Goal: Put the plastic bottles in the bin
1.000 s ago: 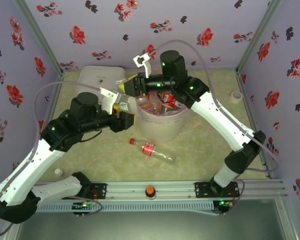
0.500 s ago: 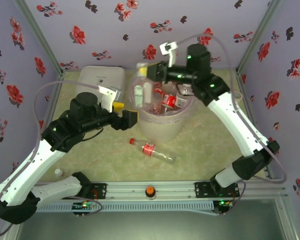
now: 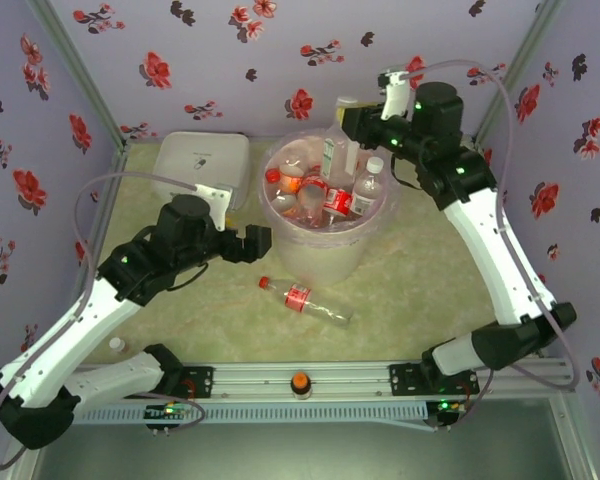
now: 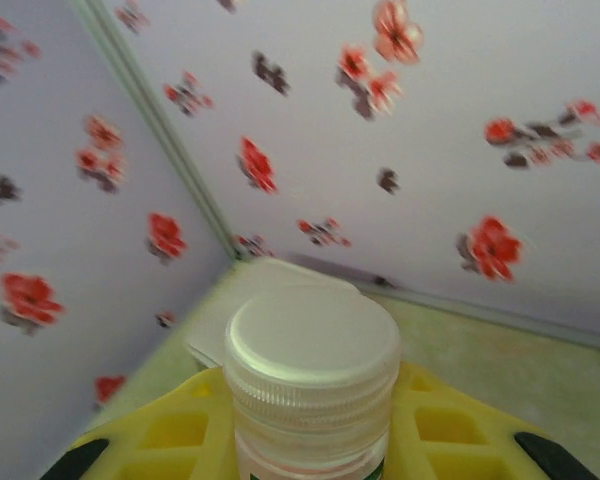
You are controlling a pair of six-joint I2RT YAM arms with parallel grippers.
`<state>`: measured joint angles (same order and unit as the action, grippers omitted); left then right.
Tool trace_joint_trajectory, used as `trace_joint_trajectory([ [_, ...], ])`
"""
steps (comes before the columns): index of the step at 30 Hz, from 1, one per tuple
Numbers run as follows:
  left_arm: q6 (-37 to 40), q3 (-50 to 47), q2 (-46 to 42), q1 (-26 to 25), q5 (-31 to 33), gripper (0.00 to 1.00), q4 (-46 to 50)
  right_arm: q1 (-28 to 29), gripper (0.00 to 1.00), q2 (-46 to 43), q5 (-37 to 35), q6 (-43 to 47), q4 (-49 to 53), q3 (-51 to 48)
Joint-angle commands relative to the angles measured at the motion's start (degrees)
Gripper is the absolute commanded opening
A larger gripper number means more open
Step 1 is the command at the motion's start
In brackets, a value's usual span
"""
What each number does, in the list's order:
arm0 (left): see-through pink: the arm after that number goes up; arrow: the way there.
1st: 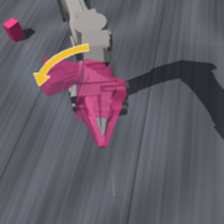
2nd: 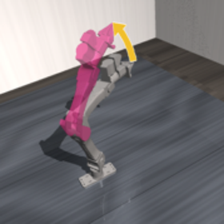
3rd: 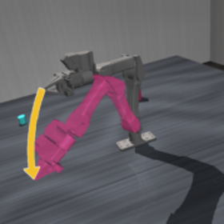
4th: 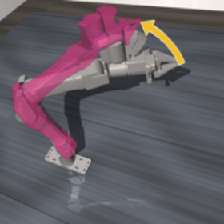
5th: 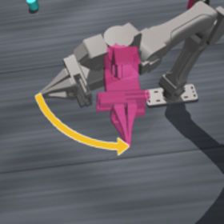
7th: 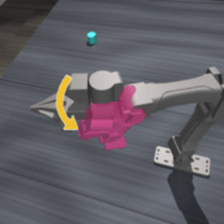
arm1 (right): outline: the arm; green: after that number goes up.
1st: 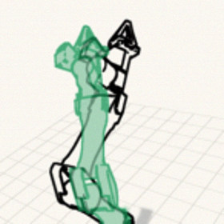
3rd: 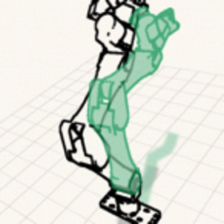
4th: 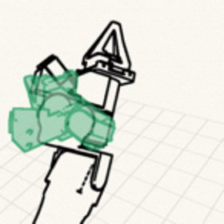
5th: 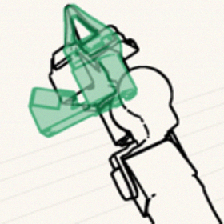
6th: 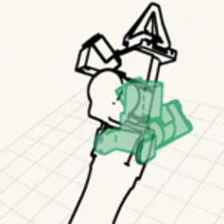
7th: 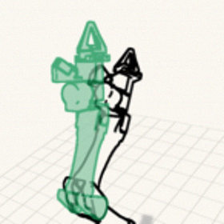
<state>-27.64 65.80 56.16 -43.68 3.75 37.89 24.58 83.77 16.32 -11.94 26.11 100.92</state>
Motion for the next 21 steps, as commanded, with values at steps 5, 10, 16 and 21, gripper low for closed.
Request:
trace_joint_trajectory([
  [5,-8.59,-4.37,1.7,0.7,5.31,0.99,1.31,3.96,0.17,8.96,-8.41,11.21,11.24,6.51],
  [10,-12.01,-7.37,3.4,0.7,4.05,0.98,0.71,7.3,0.16,15.46,-13.58,14.87,16.51,9.94],
  [16,-15.28,-12.49,4.36,0.66,2.06,0.96,-2.98,7.94,0.17,21.19,-12.45,12.89,17.16,10.59],
  [21,-15.97,-14.6,5.05,0.66,1.31,0.96,-5.32,7.94,0.36,22.91,-12.54,12.03,17.62,11.11],
])
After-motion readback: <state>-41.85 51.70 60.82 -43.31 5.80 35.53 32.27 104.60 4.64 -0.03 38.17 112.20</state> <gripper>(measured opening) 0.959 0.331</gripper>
